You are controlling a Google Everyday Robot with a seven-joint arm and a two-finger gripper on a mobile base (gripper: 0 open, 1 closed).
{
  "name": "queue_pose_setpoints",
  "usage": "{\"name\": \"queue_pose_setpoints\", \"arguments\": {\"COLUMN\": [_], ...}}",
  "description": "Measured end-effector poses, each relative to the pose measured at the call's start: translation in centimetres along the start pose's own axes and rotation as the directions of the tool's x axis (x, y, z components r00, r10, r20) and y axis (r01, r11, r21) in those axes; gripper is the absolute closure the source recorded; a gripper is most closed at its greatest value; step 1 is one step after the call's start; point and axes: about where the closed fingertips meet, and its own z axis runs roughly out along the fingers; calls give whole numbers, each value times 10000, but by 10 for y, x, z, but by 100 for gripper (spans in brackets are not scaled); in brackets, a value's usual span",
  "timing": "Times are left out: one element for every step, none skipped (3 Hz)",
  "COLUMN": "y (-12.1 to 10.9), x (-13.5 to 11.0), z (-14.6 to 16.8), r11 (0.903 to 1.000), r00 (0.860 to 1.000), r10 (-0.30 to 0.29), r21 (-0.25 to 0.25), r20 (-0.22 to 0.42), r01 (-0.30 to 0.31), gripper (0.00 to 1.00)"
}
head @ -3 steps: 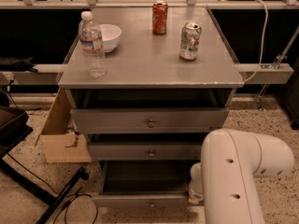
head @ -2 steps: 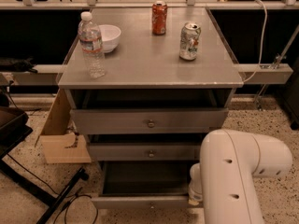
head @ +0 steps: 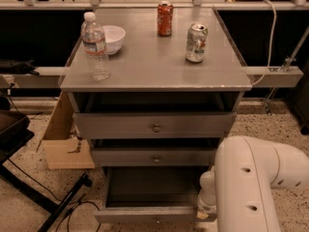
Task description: Open bottom drawer
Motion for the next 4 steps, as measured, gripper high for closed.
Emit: {"name": "queue_pose_setpoints", "arguments": {"y": [22, 31, 43, 43], "x": [16, 23, 30, 30], "z": [2, 2, 3, 3], "r11": [9987, 9974, 9949, 9949], "r00": [9997, 9995, 9990, 9990], "r10": [237, 327, 454, 454], "r21": [-459, -640, -898, -898], "r20": [21, 19, 12, 12], "r01": [-236, -325, -452, -452], "gripper": [100, 100, 100, 81]}}
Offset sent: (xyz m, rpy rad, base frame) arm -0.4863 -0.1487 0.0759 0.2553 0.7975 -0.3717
